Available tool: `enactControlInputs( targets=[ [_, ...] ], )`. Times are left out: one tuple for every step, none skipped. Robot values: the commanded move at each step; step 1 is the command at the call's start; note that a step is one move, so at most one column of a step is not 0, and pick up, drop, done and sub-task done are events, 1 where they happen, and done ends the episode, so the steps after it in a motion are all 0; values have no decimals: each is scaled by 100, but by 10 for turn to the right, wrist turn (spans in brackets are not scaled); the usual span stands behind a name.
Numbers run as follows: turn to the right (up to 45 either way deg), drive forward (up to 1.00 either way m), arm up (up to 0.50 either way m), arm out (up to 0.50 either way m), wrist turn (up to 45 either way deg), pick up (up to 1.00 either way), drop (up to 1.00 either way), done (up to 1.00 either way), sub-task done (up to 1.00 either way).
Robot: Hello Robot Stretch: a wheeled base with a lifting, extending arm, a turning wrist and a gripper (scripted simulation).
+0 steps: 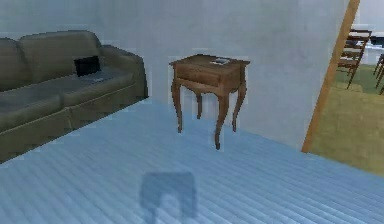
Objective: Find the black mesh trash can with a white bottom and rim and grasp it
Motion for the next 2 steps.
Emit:
enactControlInputs(
  targets=[
    [0,15,0,0,0,0,0,0,0],
    [-450,0,0,0,0,0,0,0,0]
  ],
)
